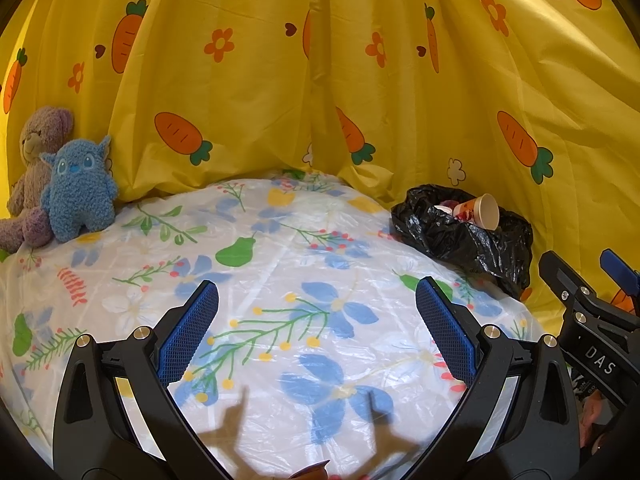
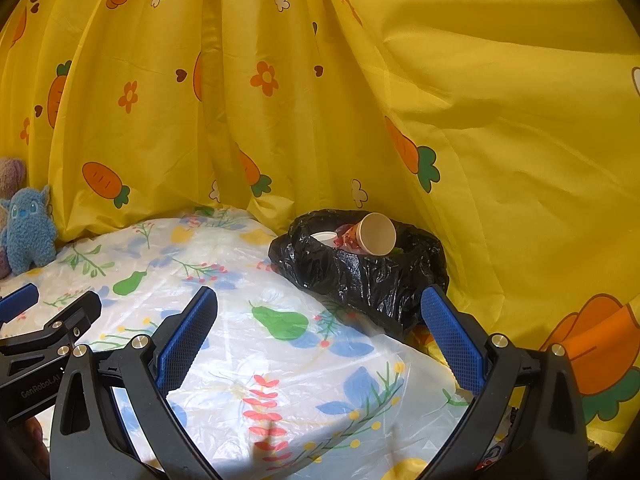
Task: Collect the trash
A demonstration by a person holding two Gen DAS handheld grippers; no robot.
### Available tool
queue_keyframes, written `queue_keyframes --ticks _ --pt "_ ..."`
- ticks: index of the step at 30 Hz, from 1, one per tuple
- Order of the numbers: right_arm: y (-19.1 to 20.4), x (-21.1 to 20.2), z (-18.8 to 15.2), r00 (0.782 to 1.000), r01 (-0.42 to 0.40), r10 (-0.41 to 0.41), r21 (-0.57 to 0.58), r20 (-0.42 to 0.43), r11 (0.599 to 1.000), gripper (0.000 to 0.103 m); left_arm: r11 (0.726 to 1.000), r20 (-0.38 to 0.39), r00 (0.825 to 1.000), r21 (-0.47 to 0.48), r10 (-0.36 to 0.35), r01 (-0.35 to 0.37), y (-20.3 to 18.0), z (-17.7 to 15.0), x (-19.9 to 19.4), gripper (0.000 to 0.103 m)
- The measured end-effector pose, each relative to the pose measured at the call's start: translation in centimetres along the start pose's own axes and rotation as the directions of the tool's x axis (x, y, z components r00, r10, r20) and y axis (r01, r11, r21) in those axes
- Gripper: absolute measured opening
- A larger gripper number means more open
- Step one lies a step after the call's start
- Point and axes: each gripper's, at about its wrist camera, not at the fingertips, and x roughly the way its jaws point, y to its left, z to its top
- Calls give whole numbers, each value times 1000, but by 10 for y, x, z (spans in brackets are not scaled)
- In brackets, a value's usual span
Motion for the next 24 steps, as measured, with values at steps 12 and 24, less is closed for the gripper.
queue_keyframes --ticks 12,24 --pt "-1 1 0 1000 -4 4 0 0 1000 98 1000 1 1000 -1 -1 1 0 1 -1 97" --pt "0 0 0 1000 -2 2 0 -2 1000 98 1000 3 1000 -1 -1 1 -1 1 -2 97"
